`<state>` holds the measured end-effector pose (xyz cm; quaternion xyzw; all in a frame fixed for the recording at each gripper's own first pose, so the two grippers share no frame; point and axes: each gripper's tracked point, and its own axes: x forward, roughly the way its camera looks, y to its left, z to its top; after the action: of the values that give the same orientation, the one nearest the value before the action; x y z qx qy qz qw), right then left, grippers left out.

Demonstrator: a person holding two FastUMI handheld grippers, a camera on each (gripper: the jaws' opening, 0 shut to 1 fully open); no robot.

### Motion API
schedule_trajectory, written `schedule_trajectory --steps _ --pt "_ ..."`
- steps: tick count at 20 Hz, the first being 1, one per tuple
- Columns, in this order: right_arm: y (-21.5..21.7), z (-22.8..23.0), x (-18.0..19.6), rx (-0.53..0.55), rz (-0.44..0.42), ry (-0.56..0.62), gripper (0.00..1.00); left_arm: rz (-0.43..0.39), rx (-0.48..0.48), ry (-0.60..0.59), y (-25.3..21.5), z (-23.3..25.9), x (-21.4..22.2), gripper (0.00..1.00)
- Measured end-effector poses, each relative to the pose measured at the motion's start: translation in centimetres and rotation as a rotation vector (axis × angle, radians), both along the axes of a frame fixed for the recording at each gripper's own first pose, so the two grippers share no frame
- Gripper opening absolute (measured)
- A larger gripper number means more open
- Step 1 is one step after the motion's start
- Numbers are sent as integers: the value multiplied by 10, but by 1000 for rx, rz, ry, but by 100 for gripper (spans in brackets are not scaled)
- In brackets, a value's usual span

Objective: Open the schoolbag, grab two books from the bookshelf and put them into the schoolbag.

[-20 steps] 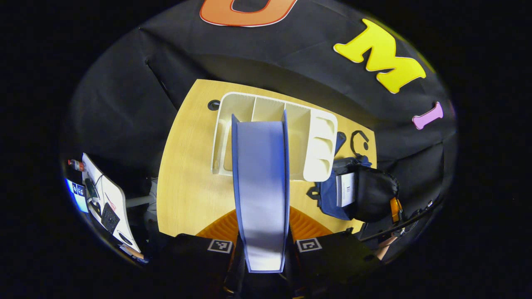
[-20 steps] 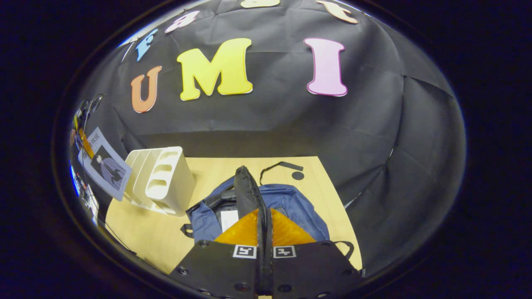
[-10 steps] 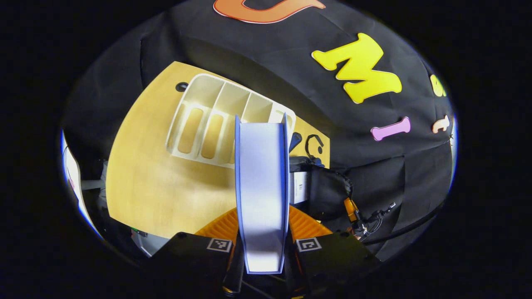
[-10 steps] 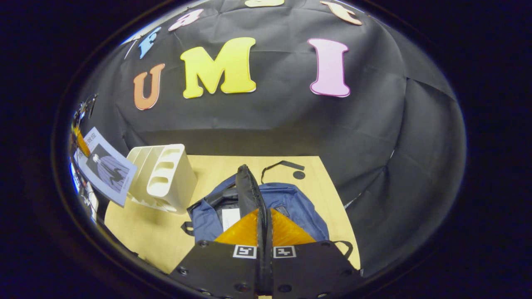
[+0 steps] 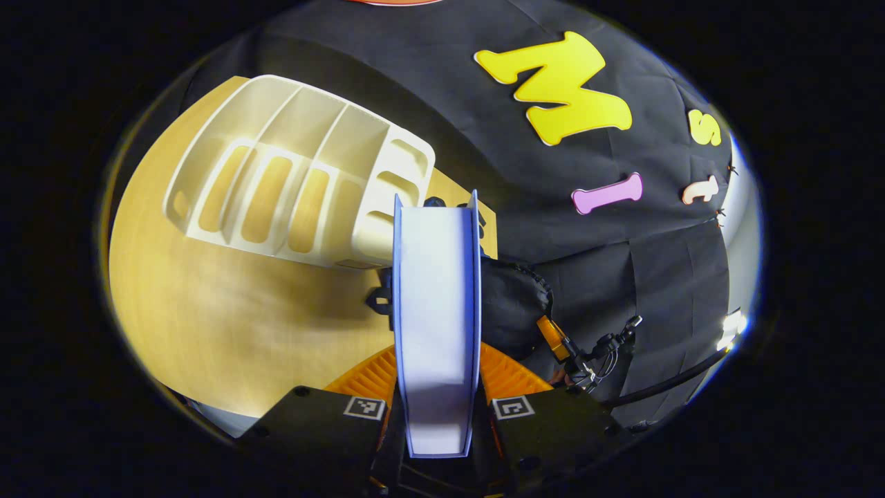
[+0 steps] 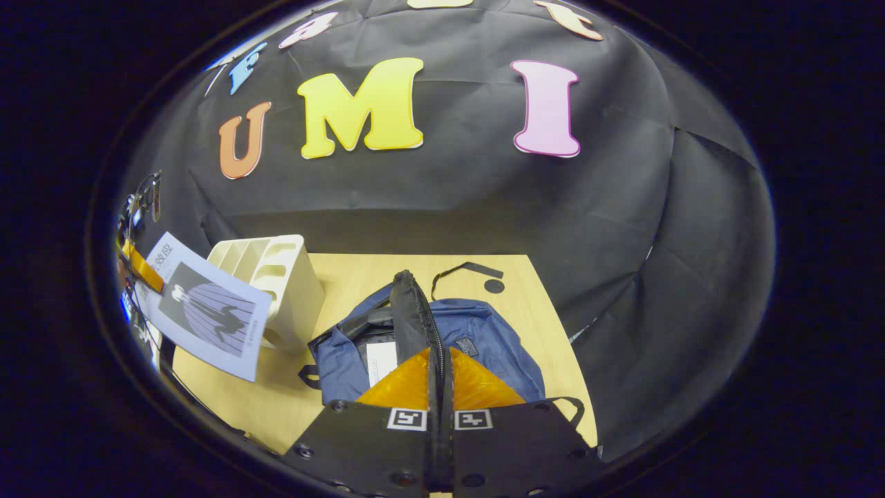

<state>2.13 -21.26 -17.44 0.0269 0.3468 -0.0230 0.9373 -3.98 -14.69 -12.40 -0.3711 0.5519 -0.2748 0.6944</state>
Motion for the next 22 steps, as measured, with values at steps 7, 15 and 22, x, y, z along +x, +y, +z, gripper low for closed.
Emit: schedule_trajectory --steps 7,15,22 --pt "-10 2 -4 -23 -7 7 0 -20 -83 12 -100 -43 -9 42" --pt "-17 11 -6 -6 -14 -6 0 16 -127 28 -177 -80 5 42" --pt "-27 24 1 -8 -8 -21 0 -15 -117 9 -212 -103 10 42"
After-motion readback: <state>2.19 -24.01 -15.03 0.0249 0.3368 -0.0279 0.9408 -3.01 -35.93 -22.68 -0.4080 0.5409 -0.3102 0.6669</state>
